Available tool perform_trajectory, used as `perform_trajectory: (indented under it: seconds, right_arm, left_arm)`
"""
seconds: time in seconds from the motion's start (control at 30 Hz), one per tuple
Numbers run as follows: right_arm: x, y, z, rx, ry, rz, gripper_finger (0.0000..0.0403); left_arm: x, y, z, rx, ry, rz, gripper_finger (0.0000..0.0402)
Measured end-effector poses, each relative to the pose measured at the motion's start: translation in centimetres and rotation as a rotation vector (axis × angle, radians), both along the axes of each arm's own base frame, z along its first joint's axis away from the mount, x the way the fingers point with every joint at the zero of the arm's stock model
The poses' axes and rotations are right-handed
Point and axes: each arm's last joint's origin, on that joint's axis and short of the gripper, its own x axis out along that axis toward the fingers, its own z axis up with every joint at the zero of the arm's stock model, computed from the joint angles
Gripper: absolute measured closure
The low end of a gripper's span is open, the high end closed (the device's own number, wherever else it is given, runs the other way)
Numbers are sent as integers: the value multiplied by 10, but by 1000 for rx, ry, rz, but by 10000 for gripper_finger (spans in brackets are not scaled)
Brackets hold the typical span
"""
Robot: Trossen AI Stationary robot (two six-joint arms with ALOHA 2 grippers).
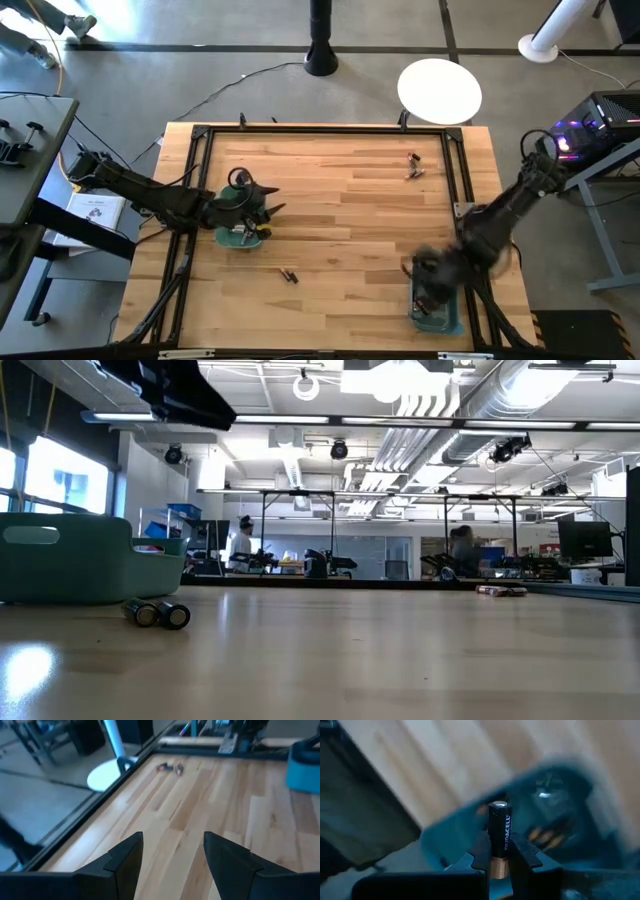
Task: Sort batteries
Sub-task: Put the black battery into the blue bin
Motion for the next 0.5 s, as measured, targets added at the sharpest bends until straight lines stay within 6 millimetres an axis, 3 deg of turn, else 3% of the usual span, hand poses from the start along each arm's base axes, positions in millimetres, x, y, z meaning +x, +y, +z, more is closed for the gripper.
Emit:
perform_trajectory:
  seconds: [0.1, 0.2, 0.37, 0.5]
  right_arm:
    - [-21, 24, -17, 36, -7, -115, 382]
    - [-34, 35, -43, 95, 7, -193, 382]
    - [-40, 29, -81, 120, 12, -210, 382]
    - [-41, 24, -96, 140, 36, -215, 381]
  left_arm:
    - [3, -1, 6, 27, -41, -22, 202]
    - [5, -2, 10, 57, -74, -39, 202]
    - [7, -2, 16, 98, -103, -56, 202]
    - [7, -2, 17, 101, -113, -59, 202]
